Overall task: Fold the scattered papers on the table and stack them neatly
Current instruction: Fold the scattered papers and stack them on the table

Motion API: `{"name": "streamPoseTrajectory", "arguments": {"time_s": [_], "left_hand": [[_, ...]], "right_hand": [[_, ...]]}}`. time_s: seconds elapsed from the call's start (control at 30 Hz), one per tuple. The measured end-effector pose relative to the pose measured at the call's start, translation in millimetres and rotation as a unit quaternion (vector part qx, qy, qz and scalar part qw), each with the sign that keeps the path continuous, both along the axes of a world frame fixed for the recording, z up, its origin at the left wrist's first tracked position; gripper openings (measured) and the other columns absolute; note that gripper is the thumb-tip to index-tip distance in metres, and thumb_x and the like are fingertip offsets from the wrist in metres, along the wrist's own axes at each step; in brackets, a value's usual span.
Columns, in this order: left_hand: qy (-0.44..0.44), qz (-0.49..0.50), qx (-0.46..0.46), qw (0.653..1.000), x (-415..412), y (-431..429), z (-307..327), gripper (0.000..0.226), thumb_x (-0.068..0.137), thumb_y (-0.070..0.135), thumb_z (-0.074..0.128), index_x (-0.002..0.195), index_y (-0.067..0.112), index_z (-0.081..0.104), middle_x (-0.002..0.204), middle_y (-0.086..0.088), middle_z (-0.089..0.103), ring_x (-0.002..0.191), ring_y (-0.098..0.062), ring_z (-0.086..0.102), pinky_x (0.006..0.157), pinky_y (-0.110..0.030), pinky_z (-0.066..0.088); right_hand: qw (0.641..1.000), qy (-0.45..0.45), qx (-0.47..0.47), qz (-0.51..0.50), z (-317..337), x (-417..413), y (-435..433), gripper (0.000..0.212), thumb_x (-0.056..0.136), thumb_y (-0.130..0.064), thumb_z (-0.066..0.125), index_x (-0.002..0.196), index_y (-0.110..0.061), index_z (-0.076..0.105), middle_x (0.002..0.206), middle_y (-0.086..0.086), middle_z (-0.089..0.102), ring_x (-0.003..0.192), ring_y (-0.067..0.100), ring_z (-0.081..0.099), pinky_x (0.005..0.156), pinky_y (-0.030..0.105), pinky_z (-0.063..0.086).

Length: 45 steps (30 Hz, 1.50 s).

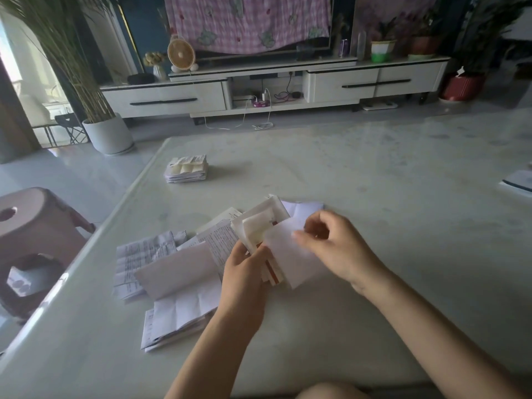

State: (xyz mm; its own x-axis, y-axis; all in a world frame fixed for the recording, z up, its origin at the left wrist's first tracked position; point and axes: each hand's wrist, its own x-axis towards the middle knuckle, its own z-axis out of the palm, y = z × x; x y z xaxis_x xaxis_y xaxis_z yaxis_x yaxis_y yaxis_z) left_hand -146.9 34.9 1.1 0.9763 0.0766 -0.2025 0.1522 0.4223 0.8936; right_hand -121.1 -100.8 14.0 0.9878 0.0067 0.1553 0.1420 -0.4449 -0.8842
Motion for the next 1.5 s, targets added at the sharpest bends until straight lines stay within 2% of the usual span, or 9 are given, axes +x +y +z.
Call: {"name": "streamPoseTrajectory", "arguments": {"time_s": [0.2, 0.37, 0.53, 0.8, 0.97, 1.17, 1.27, 1.4, 1.5], "left_hand": [[0.023, -0.017, -0.041, 0.999, 1.2, 4.4, 2.9, 0.016, 0.093, 0.007, 0.048, 0.098, 0.011, 0.062, 0.089, -0.007, 0.071, 0.08, -0.02, 0.067, 0.063, -0.031, 0.053], [-0.001, -0.062, -0.032, 0.998, 1.2, 2.0, 4.6, 0.018, 0.095, 0.008, 0.045, 0.097, 0.01, 0.063, 0.081, -0.003, 0.073, 0.073, -0.015, 0.069, 0.059, -0.029, 0.055], [-0.026, -0.094, -0.04, 0.994, -1.2, -2.5, 8.7, 0.022, 0.096, 0.009, 0.042, 0.097, 0.011, 0.064, 0.082, -0.003, 0.073, 0.074, -0.013, 0.069, 0.074, -0.034, 0.055], [0.033, 0.085, -0.021, 0.996, 3.3, 4.9, -2.4, 0.012, 0.095, 0.012, 0.049, 0.098, 0.012, 0.061, 0.081, -0.004, 0.065, 0.071, -0.018, 0.061, 0.066, -0.031, 0.046], [0.048, 0.096, -0.024, 0.994, 4.2, 4.8, -2.0, 0.009, 0.094, 0.012, 0.05, 0.094, 0.012, 0.06, 0.077, -0.004, 0.064, 0.065, -0.017, 0.06, 0.063, -0.031, 0.044], [0.05, 0.067, -0.045, 0.995, 8.0, 7.1, 1.6, 0.015, 0.095, 0.012, 0.049, 0.105, 0.008, 0.06, 0.084, -0.008, 0.065, 0.073, -0.02, 0.06, 0.067, -0.033, 0.047], [0.049, 0.064, -0.046, 0.996, 8.5, 6.8, 3.3, 0.016, 0.094, 0.011, 0.049, 0.104, 0.009, 0.062, 0.083, -0.006, 0.067, 0.073, -0.02, 0.062, 0.068, -0.033, 0.047], [0.041, 0.044, -0.049, 0.997, 7.6, 5.9, 6.6, 0.014, 0.094, 0.012, 0.05, 0.098, 0.012, 0.063, 0.074, -0.002, 0.07, 0.064, -0.014, 0.065, 0.063, -0.03, 0.048], [0.018, 0.058, -0.012, 0.998, 7.8, 3.5, 6.2, 0.011, 0.094, 0.015, 0.05, 0.091, 0.015, 0.06, 0.075, 0.0, 0.067, 0.067, -0.012, 0.065, 0.063, -0.026, 0.051]], "right_hand": [[0.985, -0.144, -0.065, -0.061, 20.8, 5.0, -15.0, 0.018, 0.081, -0.014, 0.069, 0.08, -0.015, 0.051, 0.07, -0.008, 0.056, 0.06, 0.005, 0.052, 0.059, 0.009, 0.038], [0.983, -0.16, -0.083, -0.042, 23.3, 5.4, -5.3, 0.016, 0.079, -0.017, 0.071, 0.08, -0.016, 0.055, 0.069, -0.01, 0.058, 0.063, 0.007, 0.052, 0.059, 0.011, 0.04], [0.988, -0.142, -0.025, -0.058, 15.1, -0.8, 14.5, 0.015, 0.08, -0.022, 0.072, 0.075, -0.017, 0.058, 0.065, -0.01, 0.062, 0.056, 0.003, 0.055, 0.053, 0.009, 0.039], [0.967, -0.207, -0.069, -0.129, 11.8, 31.5, -1.6, 0.014, 0.086, -0.013, 0.058, 0.077, -0.007, 0.065, 0.075, 0.004, 0.068, 0.069, 0.018, 0.058, 0.063, 0.026, 0.039], [0.973, -0.056, -0.211, -0.081, -5.4, 103.9, -10.0, 0.014, 0.088, -0.021, 0.059, 0.096, -0.014, 0.069, 0.109, 0.01, 0.064, 0.104, 0.028, 0.057, 0.084, 0.029, 0.043], [0.925, 0.075, -0.372, -0.003, -10.9, 102.9, -2.3, 0.064, 0.076, -0.048, 0.069, 0.128, -0.017, 0.049, 0.135, 0.005, 0.046, 0.126, 0.025, 0.04, 0.1, 0.035, 0.033], [0.937, 0.135, -0.321, 0.009, -2.3, 101.6, -6.4, 0.054, 0.071, -0.038, 0.077, 0.113, -0.01, 0.058, 0.116, 0.005, 0.059, 0.11, 0.027, 0.053, 0.094, 0.036, 0.04], [0.978, 0.146, -0.144, 0.048, 1.6, 82.5, -13.1, 0.019, 0.084, -0.018, 0.065, 0.077, -0.011, 0.05, 0.079, 0.002, 0.052, 0.075, 0.019, 0.051, 0.062, 0.029, 0.035], [0.986, 0.131, 0.039, 0.097, 9.6, 51.4, -7.7, 0.008, 0.09, -0.011, 0.058, 0.091, -0.003, 0.059, 0.083, 0.004, 0.06, 0.072, 0.012, 0.055, 0.062, 0.021, 0.043]]}}
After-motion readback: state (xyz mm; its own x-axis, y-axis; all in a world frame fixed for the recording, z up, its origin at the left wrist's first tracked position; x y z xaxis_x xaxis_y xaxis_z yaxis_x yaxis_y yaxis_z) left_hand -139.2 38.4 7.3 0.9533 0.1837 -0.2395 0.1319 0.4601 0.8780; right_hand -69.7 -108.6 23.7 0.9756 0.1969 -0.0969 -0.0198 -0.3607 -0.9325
